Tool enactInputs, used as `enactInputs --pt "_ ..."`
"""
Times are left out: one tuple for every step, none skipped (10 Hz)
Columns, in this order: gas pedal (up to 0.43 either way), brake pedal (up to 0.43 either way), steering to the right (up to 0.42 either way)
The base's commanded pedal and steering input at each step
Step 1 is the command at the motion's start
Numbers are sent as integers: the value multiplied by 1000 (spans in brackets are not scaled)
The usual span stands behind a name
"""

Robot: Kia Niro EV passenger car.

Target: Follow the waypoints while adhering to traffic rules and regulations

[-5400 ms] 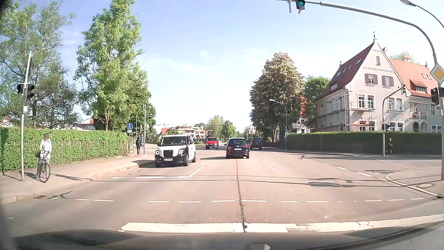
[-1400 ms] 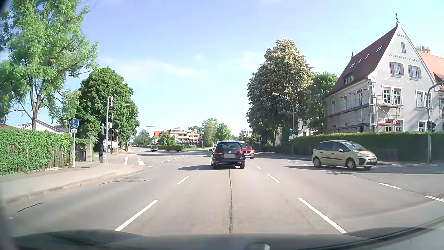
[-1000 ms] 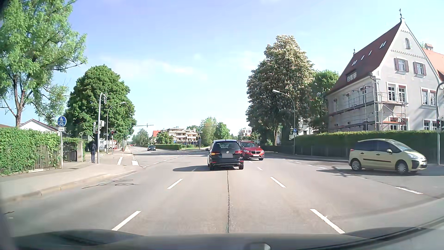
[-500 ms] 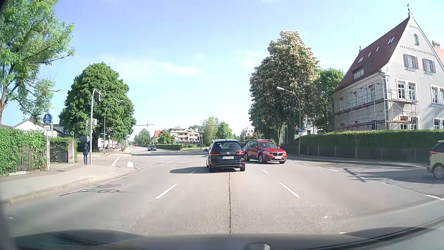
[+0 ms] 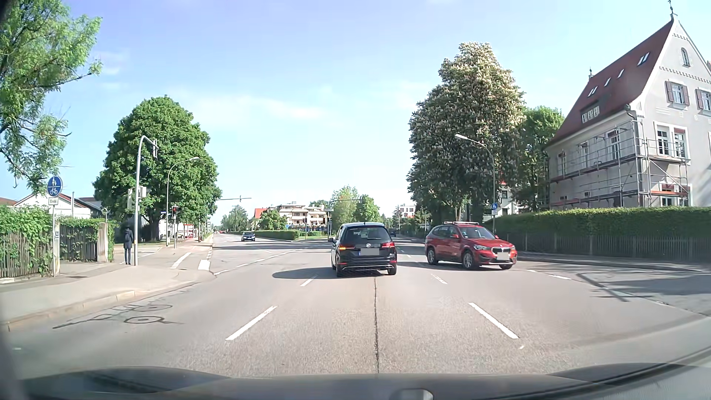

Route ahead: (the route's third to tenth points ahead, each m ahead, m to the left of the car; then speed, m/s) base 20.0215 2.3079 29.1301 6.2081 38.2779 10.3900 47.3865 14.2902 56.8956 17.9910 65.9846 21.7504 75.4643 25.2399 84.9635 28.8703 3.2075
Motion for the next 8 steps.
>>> enactInputs --pt "0 6 -43" --pt "0 6 -42" --pt "0 0 -41" --pt "0 0 -38" --pt "0 0 -29" --pt "20 0 -20" --pt "67 0 -18" --pt "130 0 -18"
